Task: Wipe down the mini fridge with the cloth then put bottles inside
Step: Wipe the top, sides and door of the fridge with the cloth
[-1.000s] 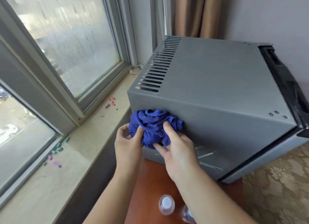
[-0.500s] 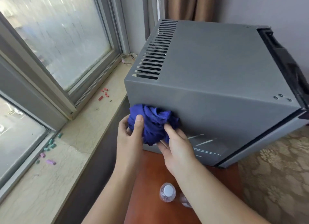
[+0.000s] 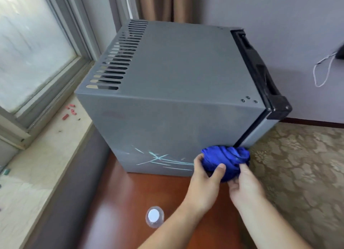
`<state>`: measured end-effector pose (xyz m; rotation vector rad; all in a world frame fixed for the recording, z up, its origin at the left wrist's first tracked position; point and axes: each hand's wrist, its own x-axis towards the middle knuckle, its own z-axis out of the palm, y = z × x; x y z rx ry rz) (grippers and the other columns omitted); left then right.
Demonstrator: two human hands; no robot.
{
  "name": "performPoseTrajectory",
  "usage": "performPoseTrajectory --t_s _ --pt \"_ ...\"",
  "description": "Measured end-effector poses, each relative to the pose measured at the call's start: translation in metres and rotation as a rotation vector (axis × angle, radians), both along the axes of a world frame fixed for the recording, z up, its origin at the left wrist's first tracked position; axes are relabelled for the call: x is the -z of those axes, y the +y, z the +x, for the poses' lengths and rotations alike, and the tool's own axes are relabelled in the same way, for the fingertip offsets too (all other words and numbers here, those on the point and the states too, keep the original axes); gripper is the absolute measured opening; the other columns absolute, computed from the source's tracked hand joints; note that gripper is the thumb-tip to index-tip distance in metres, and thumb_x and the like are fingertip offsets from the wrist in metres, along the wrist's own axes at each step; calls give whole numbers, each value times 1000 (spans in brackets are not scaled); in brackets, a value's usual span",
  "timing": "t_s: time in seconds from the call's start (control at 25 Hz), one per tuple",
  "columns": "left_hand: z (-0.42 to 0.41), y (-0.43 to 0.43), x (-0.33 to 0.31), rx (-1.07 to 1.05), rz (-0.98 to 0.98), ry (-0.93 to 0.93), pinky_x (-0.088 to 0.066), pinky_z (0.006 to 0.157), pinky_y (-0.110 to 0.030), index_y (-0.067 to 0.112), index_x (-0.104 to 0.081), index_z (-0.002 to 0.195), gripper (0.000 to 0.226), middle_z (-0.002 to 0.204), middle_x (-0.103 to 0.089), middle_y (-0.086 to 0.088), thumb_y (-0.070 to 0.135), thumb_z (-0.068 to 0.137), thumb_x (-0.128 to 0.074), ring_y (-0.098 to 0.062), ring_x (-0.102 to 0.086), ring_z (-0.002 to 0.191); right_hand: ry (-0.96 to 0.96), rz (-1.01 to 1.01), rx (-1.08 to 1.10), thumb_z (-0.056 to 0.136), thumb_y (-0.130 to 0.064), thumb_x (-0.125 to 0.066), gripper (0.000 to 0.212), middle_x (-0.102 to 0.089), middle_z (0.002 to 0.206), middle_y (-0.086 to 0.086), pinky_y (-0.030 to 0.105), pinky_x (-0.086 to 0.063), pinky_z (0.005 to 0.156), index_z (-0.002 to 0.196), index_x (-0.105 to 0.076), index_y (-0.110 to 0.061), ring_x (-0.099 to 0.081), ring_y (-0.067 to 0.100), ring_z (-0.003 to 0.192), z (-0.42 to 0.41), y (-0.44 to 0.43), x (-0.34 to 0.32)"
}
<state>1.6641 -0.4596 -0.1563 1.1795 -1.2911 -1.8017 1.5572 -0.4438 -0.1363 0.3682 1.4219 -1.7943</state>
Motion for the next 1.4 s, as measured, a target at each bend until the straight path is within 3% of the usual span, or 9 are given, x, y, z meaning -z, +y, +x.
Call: performPoseTrajectory --t_s 0.16,0.28,0.44,0.56,0.64,0.84,0.92,1.08,1.4 --pt "-19 -1 5 30 107 -14 -49 105 -28 31 -46 131 67 117 -72 14 55 72 -69 4 -67 108 -21 29 -15 98 -17 -65 9 -70 128 14 21 -58 47 106 -68 -12 -71 14 84 -22 6 6" --pt "-8 -11 13 -48 181 -26 -53 103 -40 28 -49 123 64 110 -76 7 54 68 -71 -8 -72 104 -48 19 -51 98 -13 -65 27 -70 130 14 23 -61 52 125 -66 -8 -71 17 90 -8 -3 17" --pt "28 -25 24 -177 230 -21 -54 100 -49 23 -52 118 62 105 -78 0 52 66 -73 -18 -73 103 -52 68 -78 97 -8 -64 33 -70 132 11 37 -60 83 130 -65 -12 -71 25 111 32 -25 28" --pt "68 -37 30 -325 222 -35 -54 100 -50 24 -55 117 60 107 -78 0 49 65 -73 -19 -74 103 -120 107 -155 95 -5 -65 13 -69 126 13 38 -56 78 104 -66 -14 -68 27 112 75 -41 31" --pt "104 -49 31 -450 227 -32 -54 100 -52 21 -57 119 56 110 -76 -4 42 69 -73 -21 -73 105 -189 89 -236 94 -4 -66 20 -70 127 15 35 -57 74 113 -67 -8 -68 29 116 110 -56 33" --pt "192 -81 21 -723 186 24 -52 100 -59 15 -59 125 36 115 -74 -16 24 91 -66 -37 -70 111 -277 64 -603 97 -5 -63 13 -81 84 6 29 -63 77 110 -66 -5 -75 20 89 198 -95 18" --pt "218 -87 10 -805 104 46 -56 95 -50 16 -60 127 30 114 -75 -14 21 97 -63 -31 -71 109 -301 44 -588 94 -7 -69 15 -80 102 9 36 -59 95 108 -71 -9 -73 22 103 229 -107 9" --pt "243 -97 -24 -814 -116 40 -60 83 -22 28 -65 125 31 111 -78 4 24 95 -68 -12 -74 104 -339 -94 -615 91 -11 -73 14 -82 101 7 34 -61 90 103 -77 -13 -78 16 96 256 -115 -12" --pt "199 -76 -25 -826 -193 -80 -58 95 -45 39 -56 132 44 112 -75 16 33 91 -68 -7 -72 104 -298 -134 -606 93 -15 -72 32 -78 114 17 42 -59 97 122 -70 -2 -76 27 107 191 -83 -24"
